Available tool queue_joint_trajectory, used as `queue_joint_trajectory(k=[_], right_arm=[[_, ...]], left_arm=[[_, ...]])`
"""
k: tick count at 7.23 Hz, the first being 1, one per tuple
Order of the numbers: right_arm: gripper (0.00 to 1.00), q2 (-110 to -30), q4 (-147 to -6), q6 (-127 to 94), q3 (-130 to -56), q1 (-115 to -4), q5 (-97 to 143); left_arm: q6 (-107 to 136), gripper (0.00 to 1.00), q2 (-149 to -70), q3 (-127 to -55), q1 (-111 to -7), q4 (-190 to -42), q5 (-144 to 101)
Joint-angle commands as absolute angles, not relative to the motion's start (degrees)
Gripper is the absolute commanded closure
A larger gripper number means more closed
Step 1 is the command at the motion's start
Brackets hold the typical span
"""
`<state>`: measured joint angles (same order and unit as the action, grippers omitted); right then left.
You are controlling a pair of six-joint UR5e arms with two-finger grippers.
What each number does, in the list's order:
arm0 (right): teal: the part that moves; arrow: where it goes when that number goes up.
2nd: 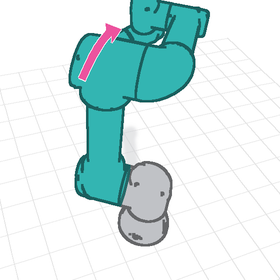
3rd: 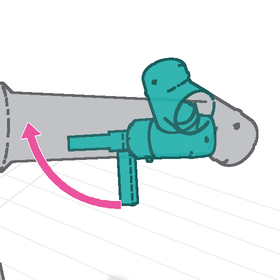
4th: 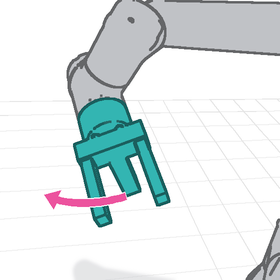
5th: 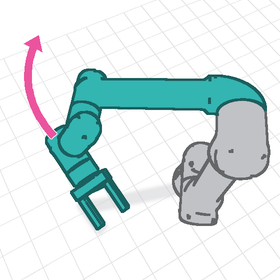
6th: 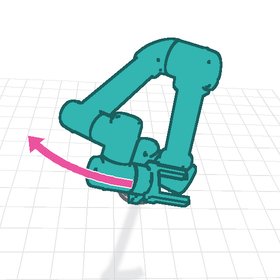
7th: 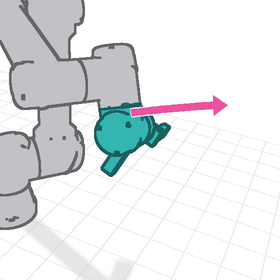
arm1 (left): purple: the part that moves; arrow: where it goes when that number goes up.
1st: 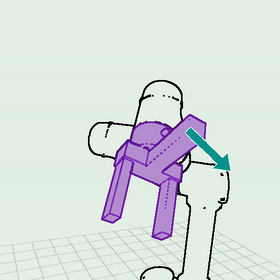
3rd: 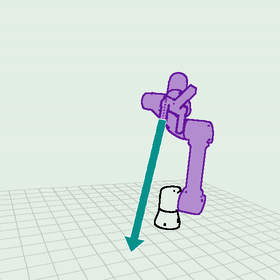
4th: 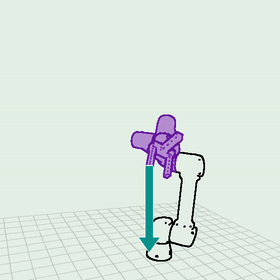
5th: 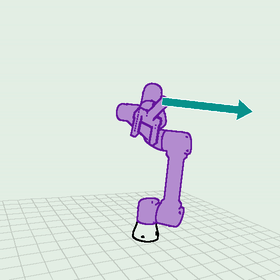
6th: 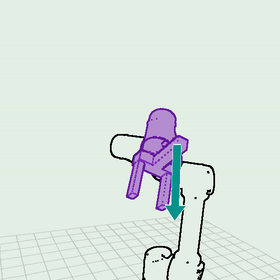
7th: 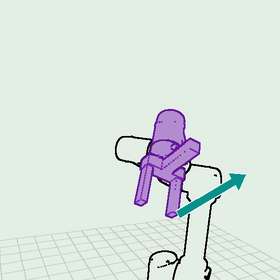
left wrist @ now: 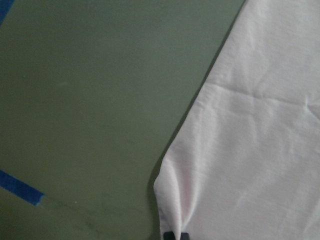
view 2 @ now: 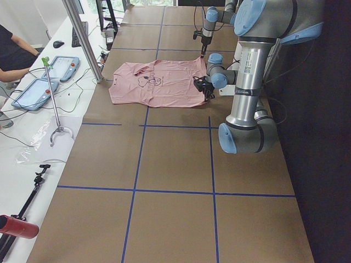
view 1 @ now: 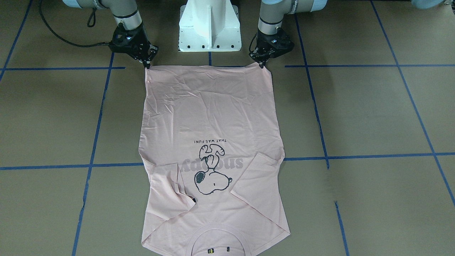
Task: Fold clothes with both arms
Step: 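Lift the hem with both grippers and fold it toward the collar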
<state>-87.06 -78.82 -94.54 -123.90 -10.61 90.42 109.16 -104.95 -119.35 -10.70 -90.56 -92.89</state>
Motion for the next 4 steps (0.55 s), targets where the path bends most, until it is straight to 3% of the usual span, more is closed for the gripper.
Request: queue_joint_trajectory(k=[1,4], right_arm=[[1.00,-91.6,-78.7,-94.3,-129.2,-10.7,93.7],[1.00,-94.8,-78.9,-94.3,-136.2,-9.0,106.4]], left_arm=[[109.0,1.00,-105.1,-125.2,-10.3,-83.9,-92.9],[109.8,1.00,-105.5,-136.8,-3.5,-75.0,-96.2]])
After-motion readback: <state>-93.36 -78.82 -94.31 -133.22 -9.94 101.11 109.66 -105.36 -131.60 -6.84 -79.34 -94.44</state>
